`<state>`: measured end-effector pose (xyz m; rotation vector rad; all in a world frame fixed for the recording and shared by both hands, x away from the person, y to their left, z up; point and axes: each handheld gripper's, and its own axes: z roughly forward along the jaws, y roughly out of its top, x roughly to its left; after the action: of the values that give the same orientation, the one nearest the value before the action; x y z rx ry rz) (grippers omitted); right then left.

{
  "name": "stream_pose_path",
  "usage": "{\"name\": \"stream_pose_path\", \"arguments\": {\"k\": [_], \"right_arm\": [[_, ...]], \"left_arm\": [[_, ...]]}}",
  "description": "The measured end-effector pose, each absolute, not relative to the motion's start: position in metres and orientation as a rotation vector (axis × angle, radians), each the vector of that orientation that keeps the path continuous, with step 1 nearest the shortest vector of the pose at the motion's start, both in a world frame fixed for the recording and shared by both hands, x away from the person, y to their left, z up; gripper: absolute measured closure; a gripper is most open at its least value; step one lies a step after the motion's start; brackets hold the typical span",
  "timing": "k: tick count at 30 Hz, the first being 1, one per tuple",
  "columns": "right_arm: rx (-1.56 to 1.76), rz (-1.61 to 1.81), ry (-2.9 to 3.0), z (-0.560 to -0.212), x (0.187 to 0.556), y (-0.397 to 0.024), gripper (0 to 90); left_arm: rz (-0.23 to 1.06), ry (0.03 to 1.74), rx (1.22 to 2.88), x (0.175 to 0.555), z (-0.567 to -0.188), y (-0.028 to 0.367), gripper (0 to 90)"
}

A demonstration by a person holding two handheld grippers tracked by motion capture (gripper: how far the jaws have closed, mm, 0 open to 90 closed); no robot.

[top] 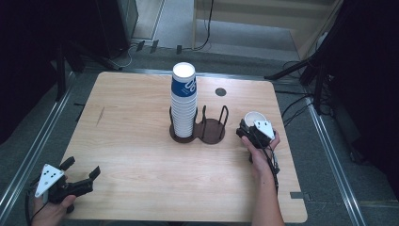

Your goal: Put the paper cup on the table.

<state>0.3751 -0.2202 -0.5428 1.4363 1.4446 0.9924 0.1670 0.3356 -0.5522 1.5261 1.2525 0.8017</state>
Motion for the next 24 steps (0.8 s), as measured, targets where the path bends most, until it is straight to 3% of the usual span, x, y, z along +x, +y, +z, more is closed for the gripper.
{"name": "stream_pose_path", "arguments": {"k": [3, 6, 24], "right_arm": [[1.428, 0.995, 1.457, -0.543, 0.374, -0.220, 11.0], [1.419, 1.025, 1.494, -0.542, 0.373, -0.221, 0.5], [1.420, 1.123, 1.486, -0.521, 0.349, -0.226, 0.0]], "left_arm": [[0.803, 1.252, 1.525, 0.167, -0.552, 0.336, 2.3], [0.803, 1.253, 1.525, 0.167, -0.552, 0.335, 2.3], [0.804, 1.254, 1.526, 0.167, -0.552, 0.335, 2.3]]}}
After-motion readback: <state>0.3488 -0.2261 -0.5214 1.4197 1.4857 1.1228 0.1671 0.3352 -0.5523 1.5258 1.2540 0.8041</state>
